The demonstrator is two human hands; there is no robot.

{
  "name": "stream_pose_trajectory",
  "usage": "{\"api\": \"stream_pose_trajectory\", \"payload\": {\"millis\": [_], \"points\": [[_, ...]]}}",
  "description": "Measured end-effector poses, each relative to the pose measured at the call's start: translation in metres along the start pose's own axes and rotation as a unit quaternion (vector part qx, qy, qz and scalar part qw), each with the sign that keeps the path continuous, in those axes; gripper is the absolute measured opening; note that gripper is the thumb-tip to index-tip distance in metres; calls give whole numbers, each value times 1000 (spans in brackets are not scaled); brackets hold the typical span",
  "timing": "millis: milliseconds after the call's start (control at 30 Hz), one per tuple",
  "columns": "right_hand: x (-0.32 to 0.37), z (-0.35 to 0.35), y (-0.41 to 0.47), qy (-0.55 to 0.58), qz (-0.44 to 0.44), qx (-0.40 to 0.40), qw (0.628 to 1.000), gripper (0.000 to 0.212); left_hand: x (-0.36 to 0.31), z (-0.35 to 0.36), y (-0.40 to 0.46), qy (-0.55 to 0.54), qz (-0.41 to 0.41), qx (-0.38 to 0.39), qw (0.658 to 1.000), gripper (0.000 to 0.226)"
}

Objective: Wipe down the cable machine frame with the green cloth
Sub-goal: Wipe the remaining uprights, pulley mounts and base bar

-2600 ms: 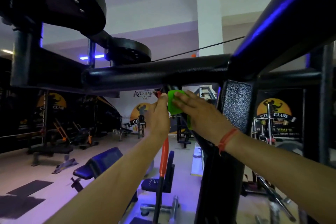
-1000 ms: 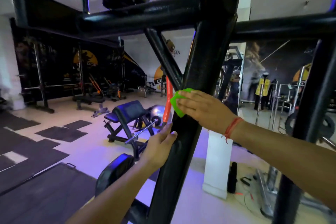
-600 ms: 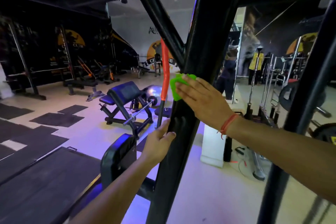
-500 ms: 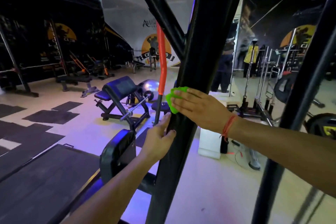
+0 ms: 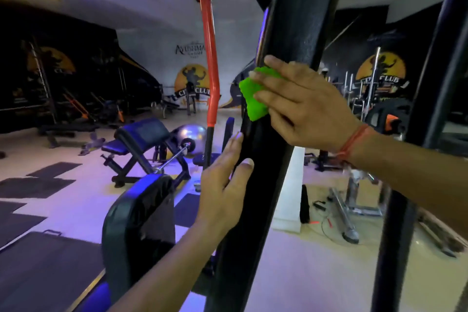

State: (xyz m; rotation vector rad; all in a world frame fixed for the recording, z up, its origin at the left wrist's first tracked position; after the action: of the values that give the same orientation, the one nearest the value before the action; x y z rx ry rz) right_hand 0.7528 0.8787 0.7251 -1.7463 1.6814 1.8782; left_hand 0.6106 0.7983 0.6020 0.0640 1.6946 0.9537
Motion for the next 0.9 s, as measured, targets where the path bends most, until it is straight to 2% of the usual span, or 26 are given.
{"api": "stream_pose_trajectory", "payload": {"millis": [67,200,333,367,433,500,633,667,800,900], "points": [[13,11,-9,-4,-4,-17,1000,36,13,0,-3,-22,21,-3,1000,48],[33,20,-19,-35,-76,-17,996,36,49,-5,-17,-24,51,-18,998,52],[53,21,-29,-37,-32,-85,995,31,95,-11,-28,-35,13,-3,999,53],[69,26,-37,-40,-39,-80,995,31,105,-13,-30,-18,18,-16,1000,53],[103,38,-55,-49,-78,-17,996,34,121,-20,-38,33,42,-53,997,63],[120,40,-66,-47,-73,24,996,37,131,-21,-44,40,47,-60,996,67],[122,51,-67,-23,34,-58,997,38,141,-16,-49,24,27,-49,998,44],[129,58,-70,-18,41,-75,996,38,140,-15,-53,33,32,-49,998,44],[135,64,-78,-7,-33,-21,999,44,130,-9,-85,79,76,-60,992,60],[129,60,-71,-43,-16,-28,999,45,140,-11,-101,87,92,-52,991,43]]}}
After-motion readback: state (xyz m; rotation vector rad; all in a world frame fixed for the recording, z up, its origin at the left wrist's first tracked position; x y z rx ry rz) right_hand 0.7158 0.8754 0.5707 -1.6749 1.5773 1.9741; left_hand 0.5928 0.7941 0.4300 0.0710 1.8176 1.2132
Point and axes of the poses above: each hand's wrist, its own y-axis towards the middle knuckle, its own z-axis out of the palm, x = y × z, the point moved 4 cm from there along y, towards the middle knuckle, and after that the axes turned 6 degrees about -z, right-handed, at the moved point
